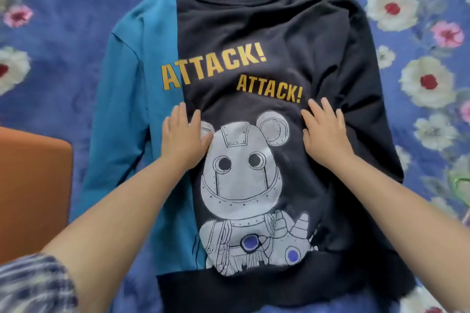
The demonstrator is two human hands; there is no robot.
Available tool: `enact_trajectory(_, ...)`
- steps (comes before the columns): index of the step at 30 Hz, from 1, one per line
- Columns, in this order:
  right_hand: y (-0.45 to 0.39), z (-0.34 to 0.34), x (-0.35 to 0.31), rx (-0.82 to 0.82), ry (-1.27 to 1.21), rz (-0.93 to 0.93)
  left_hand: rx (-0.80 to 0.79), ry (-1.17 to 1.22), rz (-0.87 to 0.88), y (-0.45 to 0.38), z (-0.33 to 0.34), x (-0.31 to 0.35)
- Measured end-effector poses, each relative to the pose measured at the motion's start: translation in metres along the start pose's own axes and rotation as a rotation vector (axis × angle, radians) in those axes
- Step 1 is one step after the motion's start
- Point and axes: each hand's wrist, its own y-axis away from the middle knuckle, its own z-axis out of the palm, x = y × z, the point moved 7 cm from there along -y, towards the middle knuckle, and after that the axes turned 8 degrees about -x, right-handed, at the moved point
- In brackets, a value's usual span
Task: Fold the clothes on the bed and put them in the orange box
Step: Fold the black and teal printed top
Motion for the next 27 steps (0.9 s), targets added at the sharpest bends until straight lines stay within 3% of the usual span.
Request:
enact_trajectory(5, 0.047, 0.024, 0.010, 0.068, -0.168, -0.012, 0.127, 0.052, 0.069, 0.034, 0.022, 0.011)
enact_trajectory(10, 0.107, 0.036, 0.028, 0.118, -0.309, 0.156, 0.035, -0.039, 0.538, 0.091, 0.053, 0.035)
enact_trajectory(14, 0.156, 0.051, 0.049, 0.111, -0.517, 0.374, 0.042, -0.088, 0.771, 0.137, 0.074, 0.039)
enact_trajectory(17, 0.176, 0.055, 0.051, 0.058, -0.484, 0.447, 0.003, -0.204, 0.814, 0.162, 0.098, 0.045)
enact_trajectory(20, 0.184, 0.058, 0.033, -0.023, -0.226, 0.350, -0.050, -0.307, 0.777, 0.170, 0.115, 0.043)
enact_trajectory(22, 0.187, 0.055, 0.023, 0.000, -0.202, 0.297, -0.073, -0.347, 0.777, 0.176, 0.115, 0.047)
enact_trajectory(25, 0.189, 0.046, 0.028, 0.098, -0.479, 0.329, -0.082, -0.363, 0.845, 0.193, 0.121, 0.062)
enact_trajectory(27, 0.199, 0.047, 0.048, 0.164, -0.851, 0.527, -0.032, -0.347, 0.827, 0.210, 0.131, 0.065)
